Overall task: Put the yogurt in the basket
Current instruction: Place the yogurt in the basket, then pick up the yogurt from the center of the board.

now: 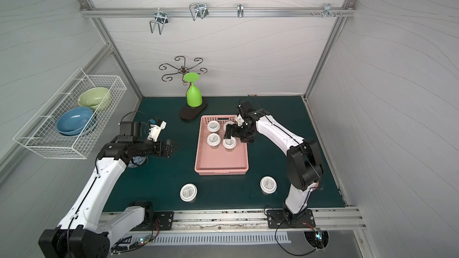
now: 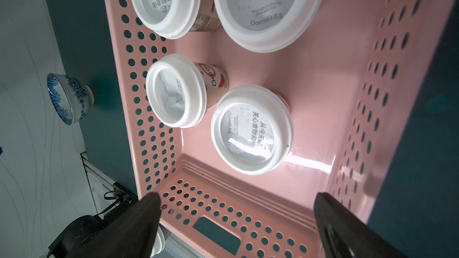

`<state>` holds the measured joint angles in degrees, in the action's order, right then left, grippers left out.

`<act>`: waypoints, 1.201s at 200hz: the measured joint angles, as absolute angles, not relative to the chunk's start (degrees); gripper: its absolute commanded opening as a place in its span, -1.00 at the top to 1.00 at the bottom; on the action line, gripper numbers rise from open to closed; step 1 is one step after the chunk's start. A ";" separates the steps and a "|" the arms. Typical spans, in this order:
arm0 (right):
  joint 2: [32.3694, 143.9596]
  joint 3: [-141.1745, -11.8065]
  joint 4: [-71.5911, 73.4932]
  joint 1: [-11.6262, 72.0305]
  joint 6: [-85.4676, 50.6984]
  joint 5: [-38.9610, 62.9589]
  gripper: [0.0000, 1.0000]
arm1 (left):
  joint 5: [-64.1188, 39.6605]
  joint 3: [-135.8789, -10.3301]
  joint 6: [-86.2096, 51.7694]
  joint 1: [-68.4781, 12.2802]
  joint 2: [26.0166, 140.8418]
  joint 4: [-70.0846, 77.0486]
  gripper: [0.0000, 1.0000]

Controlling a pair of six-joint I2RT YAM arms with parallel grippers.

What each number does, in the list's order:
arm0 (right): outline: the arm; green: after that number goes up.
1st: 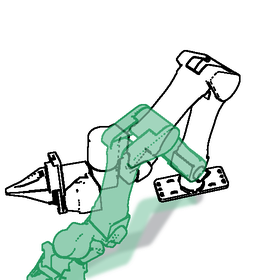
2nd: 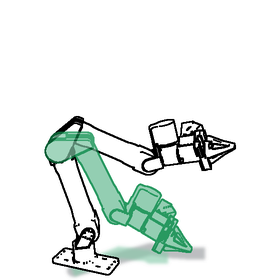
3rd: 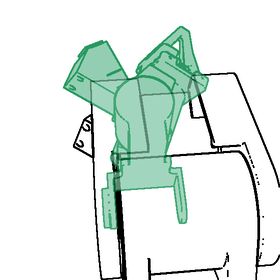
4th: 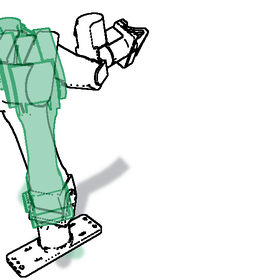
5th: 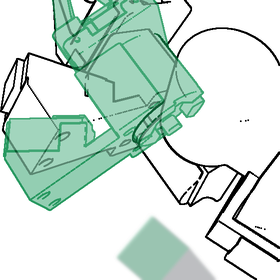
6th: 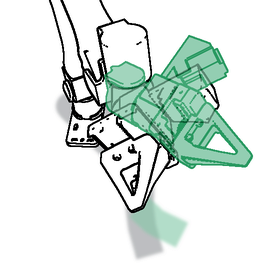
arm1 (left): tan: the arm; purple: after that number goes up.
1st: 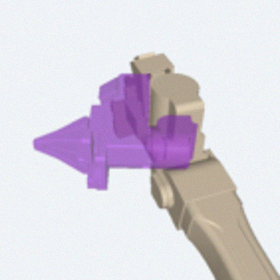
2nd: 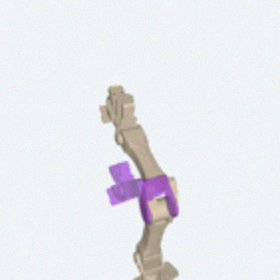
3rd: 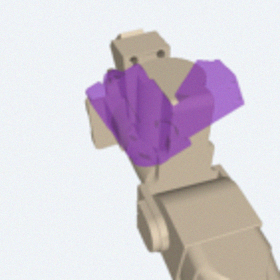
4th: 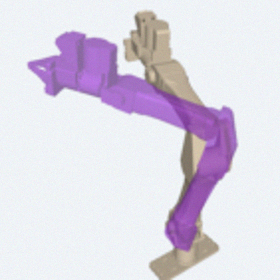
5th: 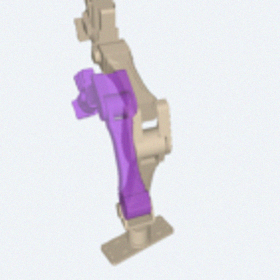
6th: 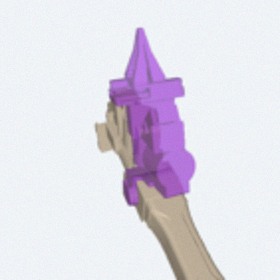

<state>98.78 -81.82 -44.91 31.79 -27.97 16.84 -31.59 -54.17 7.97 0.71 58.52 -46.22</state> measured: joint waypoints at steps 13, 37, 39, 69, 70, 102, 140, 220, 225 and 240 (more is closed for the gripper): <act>96.82 -81.25 -45.76 31.42 -27.33 16.40 -0.98 | -33.50 -54.22 9.74 0.34 58.48 -47.66 -0.99; 93.54 -80.34 -47.37 30.70 -25.91 15.03 -0.98 | -35.94 -54.22 13.91 -0.71 58.19 -50.68 -0.99; 93.17 -80.23 -47.53 30.61 -25.76 15.03 -0.98 | -36.14 -54.22 14.37 -0.86 58.15 -50.89 -0.99; 87.55 -78.76 -49.60 28.80 -23.97 13.69 -0.98 | -37.89 -54.22 20.14 -2.92 57.49 -55.20 -0.99; 87.26 -78.70 -49.65 28.69 -23.90 13.69 -0.98 | -37.91 -54.22 20.25 -2.96 57.49 -55.29 -0.99; 80.90 -76.88 -51.24 25.39 -22.00 12.62 -0.98 | -38.44 -54.22 26.33 -5.17 57.47 -60.31 -0.99; 74.24 -73.87 -53.12 21.39 -19.49 11.70 -0.98 | -38.41 -54.15 32.93 -6.79 57.47 -65.34 -0.99; 64.29 -69.34 -54.98 14.48 -15.03 9.72 -0.98 | -38.11 -51.75 43.59 -13.82 60.77 -71.77 -0.99; 63.77 -69.04 -55.00 14.48 -14.90 9.52 -0.98 | -37.89 -51.64 44.07 -14.50 61.28 -71.88 -0.99; 62.17 -67.92 -54.98 14.48 -14.48 8.88 -0.98 | -37.21 -51.46 45.34 -16.34 62.67 -72.20 -0.99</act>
<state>62.17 -67.92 -54.98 14.48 -14.48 8.88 -37.21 -51.46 45.34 -16.34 62.67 -72.20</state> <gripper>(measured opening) 0.989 0.993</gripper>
